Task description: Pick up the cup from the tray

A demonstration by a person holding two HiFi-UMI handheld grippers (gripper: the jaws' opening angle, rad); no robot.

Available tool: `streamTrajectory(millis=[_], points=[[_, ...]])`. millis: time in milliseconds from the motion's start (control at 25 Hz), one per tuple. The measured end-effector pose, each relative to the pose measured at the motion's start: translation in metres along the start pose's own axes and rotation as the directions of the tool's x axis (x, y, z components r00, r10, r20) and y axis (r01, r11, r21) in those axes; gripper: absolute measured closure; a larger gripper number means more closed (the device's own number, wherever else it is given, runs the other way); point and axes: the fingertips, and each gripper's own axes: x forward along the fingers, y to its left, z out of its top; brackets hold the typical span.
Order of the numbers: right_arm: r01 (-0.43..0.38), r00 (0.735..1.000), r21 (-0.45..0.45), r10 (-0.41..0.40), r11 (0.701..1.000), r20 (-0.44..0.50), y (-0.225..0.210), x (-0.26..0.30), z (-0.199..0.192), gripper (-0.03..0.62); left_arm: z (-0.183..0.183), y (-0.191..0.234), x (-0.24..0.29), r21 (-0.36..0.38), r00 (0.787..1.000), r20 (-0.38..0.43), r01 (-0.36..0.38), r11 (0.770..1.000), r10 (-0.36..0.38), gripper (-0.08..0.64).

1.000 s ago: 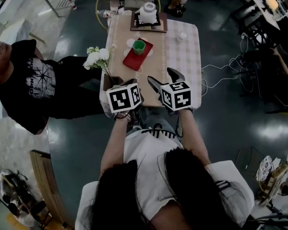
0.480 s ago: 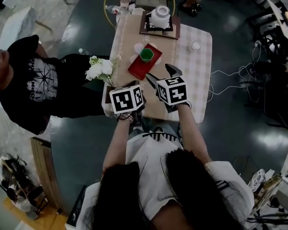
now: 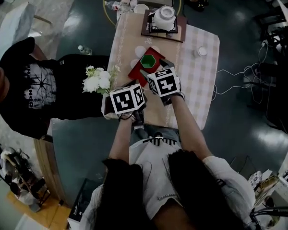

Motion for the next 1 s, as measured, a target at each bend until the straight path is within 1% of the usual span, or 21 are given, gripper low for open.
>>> streamTrajectory(millis=[200,320,520,760,840,1000], points=[[-0.008,0.998,-0.011,0.007,1.0,-0.06,-0.007,0.032,-0.006,0.225,0.001,0.008,0.019,-0.041,1.0,-0.022,-0.022,0.999,0.022,0.552],[-0.005,0.995,-0.017,0.003,1.0,-0.095,-0.01,0.045,-0.012,0.225,-0.001,0.011,0.027,-0.049,0.999,-0.046,-0.032,0.998,0.03,0.552],[0.006,0.989,-0.061,-0.016,0.998,-0.149,-0.015,0.063,-0.017,0.227,-0.002,0.016,0.037,-0.055,0.997,-0.072,-0.043,0.998,0.039,0.552],[-0.001,0.983,-0.036,-0.005,0.999,-0.181,-0.017,0.074,-0.023,0.23,-0.004,0.02,0.043,-0.057,0.995,-0.086,-0.051,0.997,0.046,0.552],[0.001,0.983,-0.028,-0.006,1.0,-0.182,-0.017,0.076,-0.024,0.252,-0.004,0.022,0.044,-0.063,0.995,-0.089,-0.054,0.997,0.049,0.552],[-0.006,0.984,-0.038,-0.001,0.999,-0.175,-0.017,0.078,-0.022,0.256,-0.005,0.022,0.046,-0.075,0.995,-0.096,-0.044,0.996,0.037,0.552]])
